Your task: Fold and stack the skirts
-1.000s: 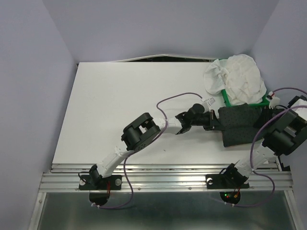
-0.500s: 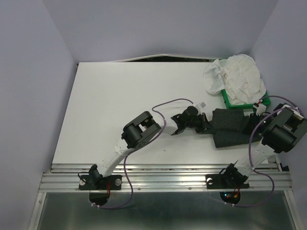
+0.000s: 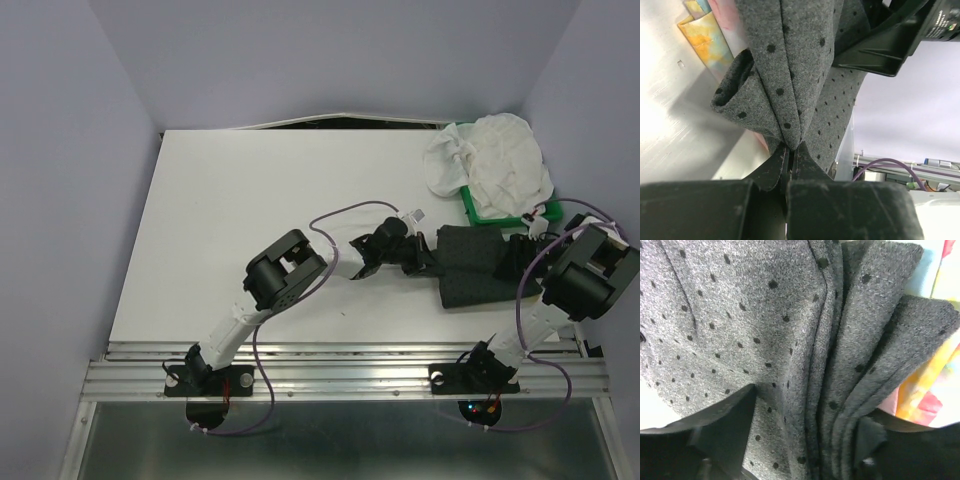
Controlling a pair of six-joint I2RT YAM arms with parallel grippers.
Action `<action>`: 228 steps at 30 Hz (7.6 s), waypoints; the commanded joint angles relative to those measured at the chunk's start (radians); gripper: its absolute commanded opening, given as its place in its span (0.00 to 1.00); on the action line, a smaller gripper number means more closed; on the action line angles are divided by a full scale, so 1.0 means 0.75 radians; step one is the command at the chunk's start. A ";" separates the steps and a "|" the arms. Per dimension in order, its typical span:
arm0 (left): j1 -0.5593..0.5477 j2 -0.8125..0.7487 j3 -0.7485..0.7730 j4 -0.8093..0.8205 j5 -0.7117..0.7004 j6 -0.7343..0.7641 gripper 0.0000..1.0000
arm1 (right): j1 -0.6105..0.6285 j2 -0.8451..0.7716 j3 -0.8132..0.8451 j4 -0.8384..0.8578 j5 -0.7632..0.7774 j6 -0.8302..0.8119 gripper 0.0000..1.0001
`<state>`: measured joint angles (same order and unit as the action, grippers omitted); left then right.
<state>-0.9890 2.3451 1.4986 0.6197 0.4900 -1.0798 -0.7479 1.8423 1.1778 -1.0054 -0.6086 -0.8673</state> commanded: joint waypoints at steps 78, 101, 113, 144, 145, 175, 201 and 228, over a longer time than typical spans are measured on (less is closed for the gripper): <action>0.991 -0.983 -0.135 -1.295 0.279 1.554 0.86 | 0.660 0.759 1.385 0.790 0.267 0.976 0.56; 1.040 -0.959 -0.117 -1.315 0.277 1.532 0.86 | 0.672 0.694 1.397 0.813 0.214 0.993 0.01; 1.120 -0.994 -0.051 -1.340 0.294 1.542 0.86 | 0.672 0.219 1.401 0.839 0.141 1.013 0.01; 1.380 -1.380 -0.304 -1.650 0.388 2.108 0.79 | 1.670 0.049 0.646 0.815 -0.130 1.050 0.65; 1.374 -1.388 -0.313 -1.653 0.386 2.157 0.79 | 1.670 0.031 0.663 0.768 -0.044 1.030 0.67; 0.349 -1.229 -0.804 -1.158 -0.590 2.378 0.70 | 1.588 0.020 0.131 0.829 0.568 0.733 0.43; 0.484 -1.797 -0.789 -1.577 -0.116 2.624 0.00 | 1.364 -0.170 0.581 0.465 0.079 0.756 0.01; 0.950 -0.826 -0.436 -1.540 0.234 2.303 0.00 | 1.451 -0.304 0.361 0.326 0.043 0.749 0.46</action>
<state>-0.2996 1.6512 1.1099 -0.4606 0.5961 0.6662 0.2638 1.6676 1.5951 -0.7521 -0.5144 -0.2981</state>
